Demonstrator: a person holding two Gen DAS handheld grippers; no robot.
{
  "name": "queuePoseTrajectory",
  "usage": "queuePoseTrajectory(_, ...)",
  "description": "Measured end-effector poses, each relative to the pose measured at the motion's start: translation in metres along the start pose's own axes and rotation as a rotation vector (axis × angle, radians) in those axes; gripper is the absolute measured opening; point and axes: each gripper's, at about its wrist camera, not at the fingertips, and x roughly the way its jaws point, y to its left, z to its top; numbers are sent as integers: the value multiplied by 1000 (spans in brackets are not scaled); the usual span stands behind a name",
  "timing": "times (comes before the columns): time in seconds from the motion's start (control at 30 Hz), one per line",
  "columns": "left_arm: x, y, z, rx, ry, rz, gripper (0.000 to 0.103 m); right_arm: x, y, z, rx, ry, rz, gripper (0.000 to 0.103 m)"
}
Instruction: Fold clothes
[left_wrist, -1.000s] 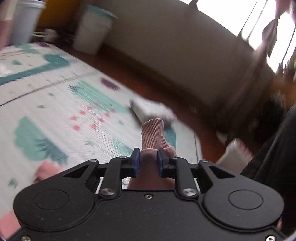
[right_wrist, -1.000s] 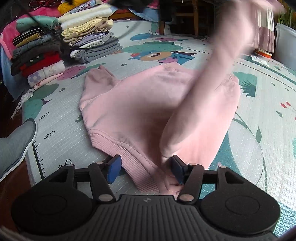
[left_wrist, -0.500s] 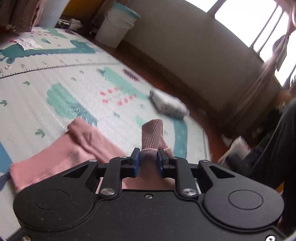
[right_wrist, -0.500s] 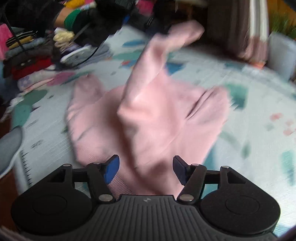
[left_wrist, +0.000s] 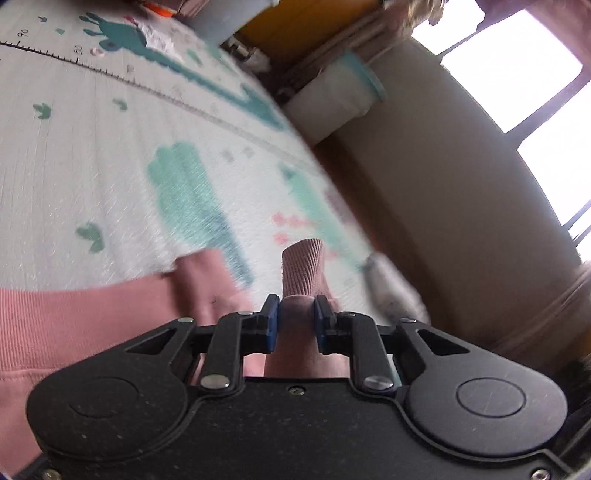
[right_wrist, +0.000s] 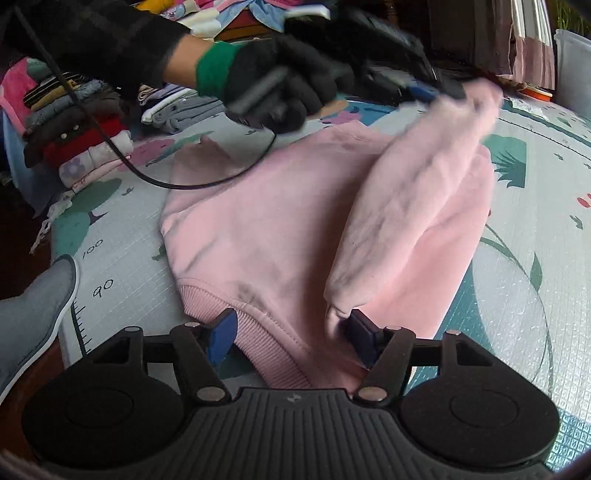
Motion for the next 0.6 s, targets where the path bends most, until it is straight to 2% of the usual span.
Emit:
queuePoseTrajectory(0.13,-8,4,0,-51,-59,-9,18,-7,-8,-3,92,-27,21,66)
queuePoseTrajectory(0.17,-1,5,-2,-33,-30,40,18,-8,-14,-4,145,-34,34,66)
queuePoseTrajectory(0.23,18,3,-8,52,79,200,18,-8,-26,-6,253,-51,61,64)
queuePoseTrajectory(0.27,21,3,-9,63,95,235,18,-8,-31,-7,295,-57,73,63)
queuePoseTrajectory(0.37,12,6,-9,10,42,215,18,-8,-44,-9,409,-66,93,54)
queuePoseTrajectory(0.43,5,5,-6,-24,2,172,18,-8,-53,-12,481,-69,102,40)
queuePoseTrajectory(0.47,3,4,-4,-28,-9,161,18,-6,-57,-13,507,-65,103,36)
queuePoseTrajectory(0.53,-1,2,-1,-25,-20,153,18,-3,-66,-16,575,-61,115,17)
queuePoseTrajectory(0.6,-4,4,1,-37,-31,161,18,-2,-76,-20,649,-59,128,13)
